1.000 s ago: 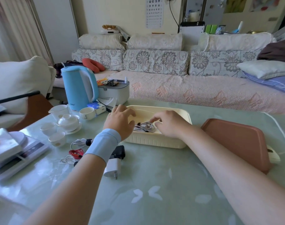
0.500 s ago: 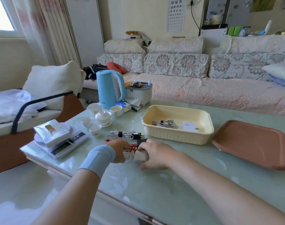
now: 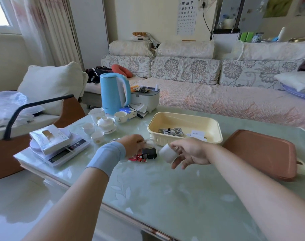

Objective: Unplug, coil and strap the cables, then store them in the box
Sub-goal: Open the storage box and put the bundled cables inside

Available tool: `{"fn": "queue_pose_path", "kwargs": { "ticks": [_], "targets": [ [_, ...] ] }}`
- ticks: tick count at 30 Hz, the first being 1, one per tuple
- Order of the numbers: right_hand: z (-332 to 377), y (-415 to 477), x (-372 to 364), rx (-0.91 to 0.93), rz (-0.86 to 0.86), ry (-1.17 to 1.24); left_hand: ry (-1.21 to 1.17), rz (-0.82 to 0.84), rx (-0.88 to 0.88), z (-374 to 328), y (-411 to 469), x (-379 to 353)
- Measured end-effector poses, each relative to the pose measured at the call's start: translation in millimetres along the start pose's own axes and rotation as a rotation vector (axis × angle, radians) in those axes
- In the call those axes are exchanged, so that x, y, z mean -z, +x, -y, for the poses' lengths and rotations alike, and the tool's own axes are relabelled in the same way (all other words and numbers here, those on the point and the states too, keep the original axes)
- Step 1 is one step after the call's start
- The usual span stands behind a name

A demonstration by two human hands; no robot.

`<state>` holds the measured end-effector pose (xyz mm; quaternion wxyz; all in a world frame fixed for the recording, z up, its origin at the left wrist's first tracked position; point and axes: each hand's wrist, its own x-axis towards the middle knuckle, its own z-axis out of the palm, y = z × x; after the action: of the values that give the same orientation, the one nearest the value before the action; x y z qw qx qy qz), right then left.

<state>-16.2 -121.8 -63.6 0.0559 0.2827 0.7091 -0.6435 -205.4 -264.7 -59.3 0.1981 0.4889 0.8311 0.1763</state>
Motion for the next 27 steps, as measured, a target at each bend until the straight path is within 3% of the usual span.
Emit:
{"fn": "queue_pose_path", "kwargs": {
  "ticks": [2, 4, 8, 13, 18, 23, 27],
  "targets": [
    [2.2, -1.3, 11.4, 0.048, 0.039, 0.120, -0.057, -0.065, -0.028, -11.3, 9.5, 10.3],
    [6.3, -1.9, 20.8, 0.138, -0.016, 0.085, -0.083, -0.122, -0.061, -22.3, 21.0, 19.9],
    [13.2, 5.0, 48.2, 0.277, -0.362, 0.065, 0.095, -0.207, -0.112, -50.3, 47.9, 26.0],
    [7.6, 22.5, 86.4, 0.325, -0.640, 0.069, 0.144, -0.406, -0.180, -71.0, 100.8, 2.2],
    [-10.0, 48.6, 115.3, 0.319, -0.946, -0.111, 0.238, -0.471, -0.241, -75.3, 152.2, -20.8],
    [-17.4, 75.5, 134.5, 0.285, -1.051, -0.194, 0.175, -0.495, -0.169, -82.4, 188.6, -36.4],
    [-25.3, 92.6, 145.7, 0.147, -1.078, -0.209, 0.303, -0.472, -0.151, -81.5, 210.7, -52.8]
  ]
}}
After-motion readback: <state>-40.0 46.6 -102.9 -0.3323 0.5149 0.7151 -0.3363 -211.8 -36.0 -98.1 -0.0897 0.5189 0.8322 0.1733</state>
